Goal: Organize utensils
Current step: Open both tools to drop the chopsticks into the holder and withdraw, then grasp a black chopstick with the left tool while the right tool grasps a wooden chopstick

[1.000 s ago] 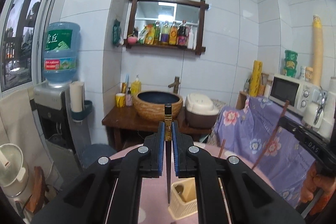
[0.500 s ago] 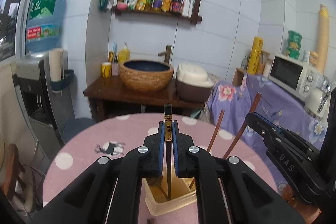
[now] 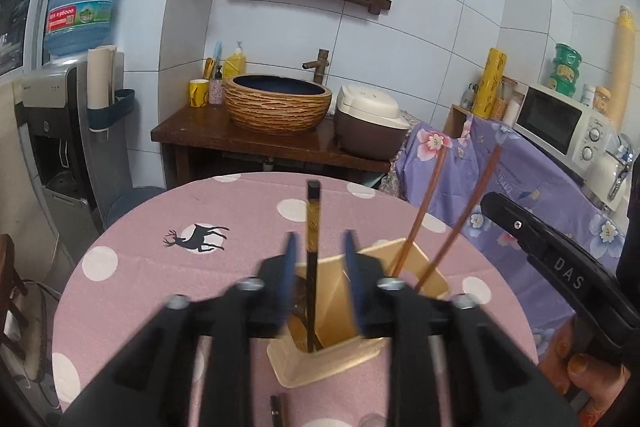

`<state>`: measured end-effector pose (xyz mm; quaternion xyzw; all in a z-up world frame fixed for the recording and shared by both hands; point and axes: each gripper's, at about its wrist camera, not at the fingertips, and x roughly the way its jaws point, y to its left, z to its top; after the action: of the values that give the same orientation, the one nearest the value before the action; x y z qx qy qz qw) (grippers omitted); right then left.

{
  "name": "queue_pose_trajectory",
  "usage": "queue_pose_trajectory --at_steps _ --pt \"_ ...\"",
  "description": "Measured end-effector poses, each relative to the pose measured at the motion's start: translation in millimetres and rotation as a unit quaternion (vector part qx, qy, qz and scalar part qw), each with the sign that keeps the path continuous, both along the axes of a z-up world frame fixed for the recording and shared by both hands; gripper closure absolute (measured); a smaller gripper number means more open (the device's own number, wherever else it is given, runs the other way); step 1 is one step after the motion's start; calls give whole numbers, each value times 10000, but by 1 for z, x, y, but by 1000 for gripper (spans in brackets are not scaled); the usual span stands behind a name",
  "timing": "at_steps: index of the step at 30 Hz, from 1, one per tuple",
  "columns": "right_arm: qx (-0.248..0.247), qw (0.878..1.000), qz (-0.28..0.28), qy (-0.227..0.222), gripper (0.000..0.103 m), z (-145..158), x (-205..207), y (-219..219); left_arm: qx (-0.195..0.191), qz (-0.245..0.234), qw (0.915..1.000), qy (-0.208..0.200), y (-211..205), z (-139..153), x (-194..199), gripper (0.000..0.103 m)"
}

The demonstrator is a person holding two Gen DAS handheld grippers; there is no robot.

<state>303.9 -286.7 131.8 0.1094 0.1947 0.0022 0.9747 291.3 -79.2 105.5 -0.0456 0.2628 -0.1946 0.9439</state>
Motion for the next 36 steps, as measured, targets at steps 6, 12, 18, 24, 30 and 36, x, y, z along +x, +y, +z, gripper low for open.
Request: queue_pose_trajectory --at_steps 6,12,18,24,30,36 --pt "-230 9996 -19 181 69 -17 -38 5 313 83 9994 -86 15 -15 -35 44" --pt "-369 9943 -26 1002 69 -75 -74 13 646 220 9961 552 40 -66 -64 46" --pt "-116 9815 -128 1906 69 -142 -100 17 548 287 9897 1290 56 -117 -82 56" --pt "1 9738 -150 2269 69 -171 -116 30 595 154 9841 1664 49 -144 -92 59" --pt "-136 9678 -217 2505 69 -183 -119 45 688 129 9826 1723 42 -152 -98 61" --pt "-338 9646 -304 2597 69 -188 -119 54 835 165 9808 1756 38 -159 -100 64"
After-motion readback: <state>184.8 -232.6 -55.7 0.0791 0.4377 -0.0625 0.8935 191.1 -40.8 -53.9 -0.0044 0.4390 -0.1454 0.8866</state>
